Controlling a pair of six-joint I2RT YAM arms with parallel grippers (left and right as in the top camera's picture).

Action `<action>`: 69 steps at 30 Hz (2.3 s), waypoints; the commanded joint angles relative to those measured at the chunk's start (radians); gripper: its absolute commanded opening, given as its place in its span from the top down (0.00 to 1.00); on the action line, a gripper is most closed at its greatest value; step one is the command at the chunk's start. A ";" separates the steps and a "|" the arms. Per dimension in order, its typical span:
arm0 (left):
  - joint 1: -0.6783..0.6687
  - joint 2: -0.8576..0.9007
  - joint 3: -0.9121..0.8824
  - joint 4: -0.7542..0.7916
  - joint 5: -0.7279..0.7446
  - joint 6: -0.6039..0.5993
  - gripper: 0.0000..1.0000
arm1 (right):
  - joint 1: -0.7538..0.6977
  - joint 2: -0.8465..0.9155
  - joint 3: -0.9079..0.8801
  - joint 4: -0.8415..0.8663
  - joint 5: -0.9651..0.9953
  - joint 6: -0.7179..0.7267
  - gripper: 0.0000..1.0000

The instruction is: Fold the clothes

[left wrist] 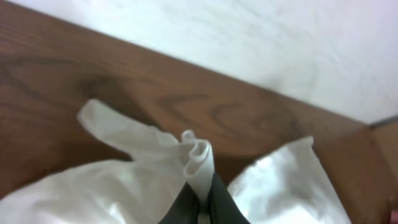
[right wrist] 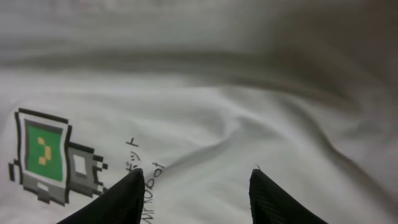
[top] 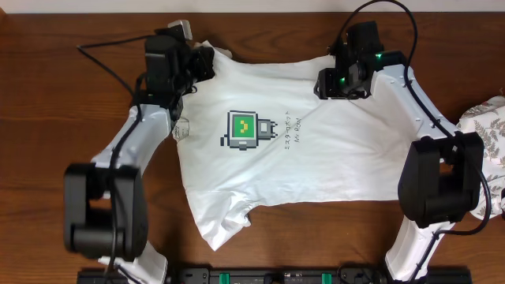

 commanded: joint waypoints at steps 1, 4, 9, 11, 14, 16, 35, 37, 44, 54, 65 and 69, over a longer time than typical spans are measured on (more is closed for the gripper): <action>-0.023 -0.041 0.008 -0.079 0.013 0.091 0.94 | -0.009 0.007 -0.002 -0.008 0.048 0.006 0.49; -0.045 -0.057 0.008 -0.164 0.013 0.129 0.94 | -0.016 0.007 -0.002 -0.011 0.056 0.006 0.49; -0.063 -0.057 0.008 -0.231 -0.023 0.166 0.94 | -0.042 0.006 -0.002 -0.006 0.193 0.039 0.43; -0.063 -0.057 0.008 -0.233 -0.032 0.173 0.94 | -0.067 0.007 -0.002 0.021 0.211 0.034 0.38; -0.063 -0.057 0.008 -0.230 -0.048 0.183 0.94 | -0.126 0.007 -0.002 0.072 0.150 0.021 0.41; -0.063 -0.057 0.008 -0.229 -0.048 0.183 0.94 | -0.172 0.007 -0.002 0.111 0.082 0.021 0.42; -0.062 -0.057 0.008 -0.230 -0.048 0.183 0.93 | -0.305 0.316 0.002 0.581 -0.123 0.060 0.41; -0.062 -0.057 0.008 -0.230 -0.048 0.183 0.93 | -0.305 0.347 0.002 0.623 -0.164 0.060 0.41; -0.062 -0.057 0.008 -0.231 -0.048 0.182 0.93 | -0.302 0.380 0.002 0.697 -0.162 0.067 0.43; -0.062 -0.057 0.008 -0.234 -0.048 0.156 0.93 | -0.304 0.396 0.002 0.747 -0.130 0.104 0.57; -0.062 -0.057 0.008 -0.234 -0.048 0.156 0.93 | -0.319 0.376 0.002 0.627 -0.148 0.073 0.78; -0.062 -0.057 0.008 -0.234 -0.048 0.156 0.93 | -0.344 0.320 0.003 0.640 -0.201 0.074 0.43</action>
